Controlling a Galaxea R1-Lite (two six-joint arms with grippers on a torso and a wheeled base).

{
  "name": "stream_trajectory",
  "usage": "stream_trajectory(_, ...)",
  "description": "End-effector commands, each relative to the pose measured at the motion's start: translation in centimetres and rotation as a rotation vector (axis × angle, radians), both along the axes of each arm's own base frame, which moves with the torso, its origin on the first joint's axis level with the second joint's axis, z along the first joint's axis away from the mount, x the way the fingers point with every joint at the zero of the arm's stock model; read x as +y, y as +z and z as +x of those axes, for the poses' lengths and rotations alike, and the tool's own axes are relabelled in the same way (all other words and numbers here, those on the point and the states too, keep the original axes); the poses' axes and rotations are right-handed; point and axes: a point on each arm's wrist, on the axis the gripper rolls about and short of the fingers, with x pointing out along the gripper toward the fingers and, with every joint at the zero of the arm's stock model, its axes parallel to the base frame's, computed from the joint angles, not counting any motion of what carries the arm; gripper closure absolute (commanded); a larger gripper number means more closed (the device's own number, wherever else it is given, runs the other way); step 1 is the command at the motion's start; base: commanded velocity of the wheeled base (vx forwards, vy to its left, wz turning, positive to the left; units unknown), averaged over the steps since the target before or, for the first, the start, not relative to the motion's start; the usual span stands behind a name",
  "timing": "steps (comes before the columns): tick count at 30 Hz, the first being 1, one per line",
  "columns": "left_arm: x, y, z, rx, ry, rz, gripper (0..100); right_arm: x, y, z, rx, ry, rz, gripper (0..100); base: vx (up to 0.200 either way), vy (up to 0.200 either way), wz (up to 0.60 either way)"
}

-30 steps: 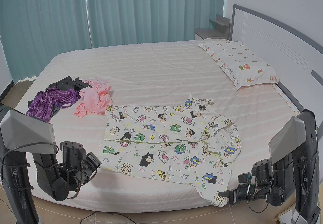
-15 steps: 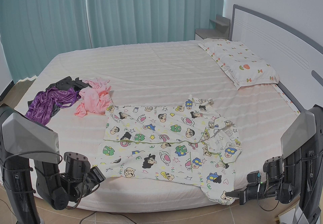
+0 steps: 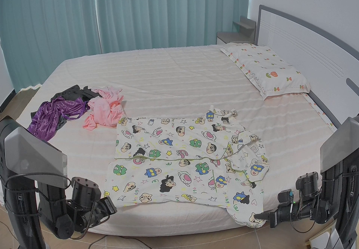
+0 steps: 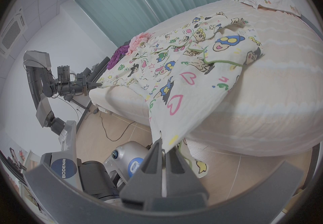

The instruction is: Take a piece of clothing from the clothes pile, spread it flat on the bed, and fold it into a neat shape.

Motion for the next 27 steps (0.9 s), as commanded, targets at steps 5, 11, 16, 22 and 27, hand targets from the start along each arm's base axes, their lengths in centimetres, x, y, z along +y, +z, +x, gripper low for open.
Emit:
stream_trajectory(5,-0.5,-0.2,-0.9,0.029,-0.040,0.013,100,-0.7,0.4,-1.3,0.023,0.062,-0.060,100,0.000,0.000,0.00)
stream_trajectory(11,-0.5,-0.3,-1.8,0.055,-0.078,0.043,100,-0.8,0.9,-1.7,0.041,0.073,-0.065,100,0.000,0.000,0.00)
stream_trajectory(16,-0.3,-0.4,-2.4,0.084,-0.097,0.071,100,-0.9,1.6,-2.2,0.051,0.092,-0.073,100,0.000,0.000,0.00)
stream_trajectory(22,-0.1,-1.0,-2.9,0.155,-0.115,0.109,100,-0.9,1.5,-2.7,0.083,0.108,-0.080,100,0.000,0.000,0.00)
stream_trajectory(27,0.0,-1.3,-3.6,0.221,-0.141,0.145,100,-1.0,1.5,-3.0,0.103,0.124,-0.090,100,0.000,0.000,0.00)
